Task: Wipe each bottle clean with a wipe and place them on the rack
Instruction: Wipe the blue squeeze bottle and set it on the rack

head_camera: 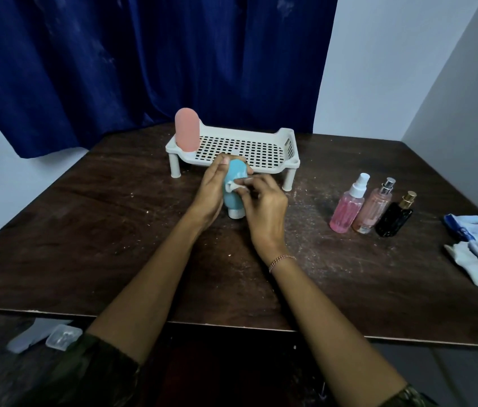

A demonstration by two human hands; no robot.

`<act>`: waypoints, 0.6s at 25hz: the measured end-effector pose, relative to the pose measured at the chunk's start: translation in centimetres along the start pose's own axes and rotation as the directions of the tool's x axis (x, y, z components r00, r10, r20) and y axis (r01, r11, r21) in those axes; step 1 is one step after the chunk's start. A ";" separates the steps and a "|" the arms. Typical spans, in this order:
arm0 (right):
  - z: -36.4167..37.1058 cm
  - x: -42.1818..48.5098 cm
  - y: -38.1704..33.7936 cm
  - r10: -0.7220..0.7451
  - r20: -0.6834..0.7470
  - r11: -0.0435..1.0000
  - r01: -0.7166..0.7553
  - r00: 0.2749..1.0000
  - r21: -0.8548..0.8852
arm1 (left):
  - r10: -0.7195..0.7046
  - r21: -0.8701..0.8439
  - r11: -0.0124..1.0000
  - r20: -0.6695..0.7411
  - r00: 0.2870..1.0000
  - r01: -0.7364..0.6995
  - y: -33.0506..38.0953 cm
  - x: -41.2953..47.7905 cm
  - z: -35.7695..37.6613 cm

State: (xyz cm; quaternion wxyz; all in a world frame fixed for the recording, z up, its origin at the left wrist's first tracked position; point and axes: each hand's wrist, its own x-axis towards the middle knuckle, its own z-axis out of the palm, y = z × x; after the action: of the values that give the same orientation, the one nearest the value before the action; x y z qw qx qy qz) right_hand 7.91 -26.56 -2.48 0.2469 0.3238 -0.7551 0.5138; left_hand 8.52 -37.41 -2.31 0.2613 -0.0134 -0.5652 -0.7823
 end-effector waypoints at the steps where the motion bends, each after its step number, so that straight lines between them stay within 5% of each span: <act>1: -0.1 0.1 0.1 0.017 -0.032 1.000 -0.016 0.999 0.022 | -0.004 -0.001 1.000 0.001 1.000 0.004 -0.1 0.0 0.0; 9: -0.2 -0.4 0.2 -0.078 0.231 0.992 0.098 0.970 -0.076 | 0.004 0.014 1.000 -0.011 1.000 -0.004 -0.1 0.2 -0.4; 15: -0.3 0.2 0.3 -0.059 0.122 0.997 0.065 0.991 -0.051 | 0.000 0.051 0.999 0.013 1.000 -0.001 -0.3 0.1 -0.2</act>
State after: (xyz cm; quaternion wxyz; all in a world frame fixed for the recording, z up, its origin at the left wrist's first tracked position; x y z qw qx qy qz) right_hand 7.55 -26.22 -2.42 0.2258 0.3705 -0.7721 0.4644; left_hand 8.38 -37.51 -2.65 0.2579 -0.0120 -0.5869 -0.7674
